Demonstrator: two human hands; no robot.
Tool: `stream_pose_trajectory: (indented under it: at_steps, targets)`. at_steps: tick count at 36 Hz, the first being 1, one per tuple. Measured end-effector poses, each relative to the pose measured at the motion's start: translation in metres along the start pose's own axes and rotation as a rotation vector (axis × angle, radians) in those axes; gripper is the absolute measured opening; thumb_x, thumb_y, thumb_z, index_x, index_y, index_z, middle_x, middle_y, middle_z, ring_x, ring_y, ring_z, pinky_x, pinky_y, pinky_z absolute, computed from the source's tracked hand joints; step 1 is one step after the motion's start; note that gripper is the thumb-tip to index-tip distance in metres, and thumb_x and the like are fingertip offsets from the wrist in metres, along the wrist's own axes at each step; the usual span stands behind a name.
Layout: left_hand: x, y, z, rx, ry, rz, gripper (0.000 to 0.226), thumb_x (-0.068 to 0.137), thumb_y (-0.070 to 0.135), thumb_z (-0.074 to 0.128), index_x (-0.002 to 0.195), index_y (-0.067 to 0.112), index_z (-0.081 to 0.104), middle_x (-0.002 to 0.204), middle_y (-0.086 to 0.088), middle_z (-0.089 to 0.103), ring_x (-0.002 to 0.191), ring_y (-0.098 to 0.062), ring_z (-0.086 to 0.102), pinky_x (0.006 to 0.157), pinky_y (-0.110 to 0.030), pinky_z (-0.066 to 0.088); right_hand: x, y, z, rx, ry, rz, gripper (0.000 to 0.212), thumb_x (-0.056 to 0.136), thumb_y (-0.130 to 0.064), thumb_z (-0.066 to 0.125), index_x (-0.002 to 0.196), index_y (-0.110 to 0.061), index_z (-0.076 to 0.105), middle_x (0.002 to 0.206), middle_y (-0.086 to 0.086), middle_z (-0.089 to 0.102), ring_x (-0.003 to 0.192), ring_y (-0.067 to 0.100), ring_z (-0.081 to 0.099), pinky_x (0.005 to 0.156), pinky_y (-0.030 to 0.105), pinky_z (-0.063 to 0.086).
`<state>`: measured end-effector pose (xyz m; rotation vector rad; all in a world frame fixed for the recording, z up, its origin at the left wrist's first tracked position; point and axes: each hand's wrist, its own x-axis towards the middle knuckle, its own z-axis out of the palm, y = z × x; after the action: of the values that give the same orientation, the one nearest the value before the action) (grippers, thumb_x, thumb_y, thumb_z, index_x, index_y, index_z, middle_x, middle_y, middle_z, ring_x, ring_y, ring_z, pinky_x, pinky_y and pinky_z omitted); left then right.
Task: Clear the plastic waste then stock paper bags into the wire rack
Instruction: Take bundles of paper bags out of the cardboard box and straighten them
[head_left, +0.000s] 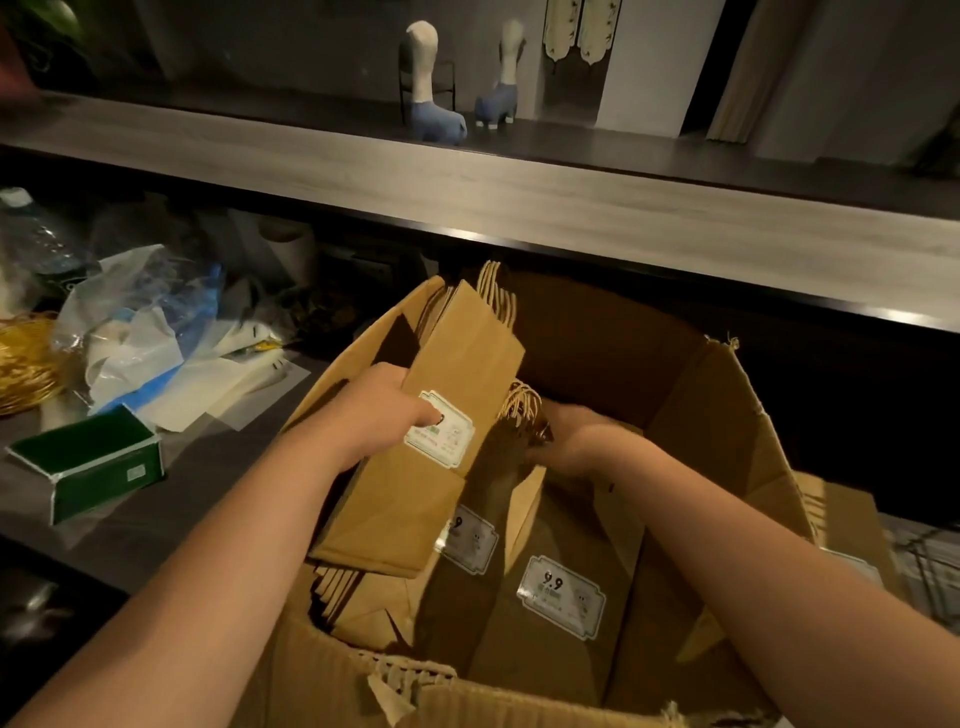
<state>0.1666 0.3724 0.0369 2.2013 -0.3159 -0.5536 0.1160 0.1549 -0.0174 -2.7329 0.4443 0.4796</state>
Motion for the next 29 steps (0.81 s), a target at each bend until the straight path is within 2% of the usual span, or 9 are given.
stream_pose_trajectory:
  at_steps: [3, 6, 12, 17, 22, 23, 25, 27, 29]
  targets:
    - [0.001, -0.002, -0.003, 0.064, 0.115, -0.037, 0.006, 0.087, 0.016, 0.062, 0.081, 0.015, 0.062, 0.079, -0.002, 0.065, 0.071, -0.019, 0.061, 0.059, -0.028, 0.043, 0.001, 0.003, 0.01, -0.029, -0.16, 0.014, 0.057, 0.09, -0.044, 0.064, 0.139, -0.022, 0.044, 0.131, 0.003, 0.053, 0.114, 0.023, 0.054, 0.096, 0.036, 0.048]
    - [0.005, -0.003, -0.003, 0.133, 0.185, -0.089, 0.012, 0.088, 0.014, 0.054, 0.075, 0.014, 0.055, 0.071, -0.002, 0.056, 0.061, -0.017, 0.052, 0.051, -0.025, 0.034, 0.003, 0.002, 0.016, -0.041, -0.213, -0.022, 0.061, 0.091, -0.044, 0.062, 0.144, -0.02, 0.041, 0.137, 0.004, 0.051, 0.121, 0.025, 0.051, 0.099, 0.037, 0.046]
    - [0.01, -0.008, -0.003, 0.2, 0.212, -0.142, 0.009, 0.088, 0.015, 0.051, 0.086, 0.011, 0.058, 0.084, -0.011, 0.063, 0.071, -0.024, 0.059, 0.054, -0.029, 0.038, 0.004, 0.0, 0.019, -0.006, -0.181, -0.006, 0.059, 0.091, -0.041, 0.063, 0.141, -0.018, 0.042, 0.136, 0.005, 0.051, 0.121, 0.024, 0.051, 0.097, 0.034, 0.045]
    - [0.011, -0.008, -0.001, 0.239, 0.208, -0.142, 0.01, 0.087, 0.015, 0.05, 0.08, 0.01, 0.056, 0.077, -0.01, 0.059, 0.063, -0.022, 0.052, 0.052, -0.028, 0.036, 0.006, -0.007, 0.019, 0.009, -0.12, 0.053, 0.05, 0.088, -0.044, 0.066, 0.13, -0.019, 0.054, 0.117, 0.001, 0.058, 0.096, 0.016, 0.053, 0.083, 0.03, 0.049]
    - [0.01, -0.007, -0.001, 0.246, 0.196, -0.146, 0.013, 0.087, 0.013, 0.05, 0.074, 0.012, 0.05, 0.07, -0.007, 0.051, 0.058, -0.019, 0.046, 0.049, -0.027, 0.031, 0.004, -0.012, 0.012, -0.008, -0.1, 0.104, 0.032, 0.084, -0.042, 0.071, 0.099, -0.021, 0.052, 0.095, -0.005, 0.053, 0.106, 0.02, 0.055, 0.107, 0.047, 0.039]
    - [0.01, -0.006, -0.001, 0.25, 0.199, -0.149, 0.013, 0.088, 0.014, 0.05, 0.075, 0.012, 0.051, 0.071, -0.007, 0.052, 0.059, -0.019, 0.047, 0.049, -0.027, 0.031, 0.003, -0.012, 0.009, 0.022, -0.112, 0.115, 0.032, 0.083, -0.04, 0.073, 0.098, -0.022, 0.051, 0.094, -0.004, 0.054, 0.103, 0.02, 0.056, 0.103, 0.045, 0.043]
    - [0.01, -0.006, -0.001, 0.26, 0.2, -0.152, 0.011, 0.088, 0.015, 0.05, 0.079, 0.011, 0.054, 0.074, -0.008, 0.055, 0.061, -0.019, 0.048, 0.049, -0.027, 0.032, 0.0, -0.012, 0.003, 0.101, -0.149, 0.136, 0.033, 0.081, -0.034, 0.076, 0.102, -0.02, 0.055, 0.096, 0.0, 0.056, 0.09, 0.017, 0.057, 0.083, 0.033, 0.052]
    - [0.01, -0.005, -0.001, 0.267, 0.199, -0.154, 0.01, 0.089, 0.016, 0.05, 0.083, 0.011, 0.056, 0.077, -0.008, 0.057, 0.063, -0.02, 0.051, 0.05, -0.027, 0.033, -0.002, -0.011, -0.001, 0.145, -0.161, 0.147, 0.035, 0.081, -0.03, 0.076, 0.108, -0.018, 0.057, 0.099, 0.001, 0.057, 0.082, 0.014, 0.054, 0.065, 0.025, 0.048]
    - [0.009, -0.004, -0.001, 0.268, 0.201, -0.154, 0.009, 0.089, 0.016, 0.05, 0.085, 0.011, 0.056, 0.08, -0.009, 0.059, 0.065, -0.02, 0.052, 0.05, -0.027, 0.034, -0.002, -0.01, -0.003, 0.187, -0.153, 0.154, 0.035, 0.081, -0.026, 0.077, 0.109, -0.017, 0.057, 0.101, 0.003, 0.058, 0.082, 0.015, 0.054, 0.063, 0.025, 0.046]
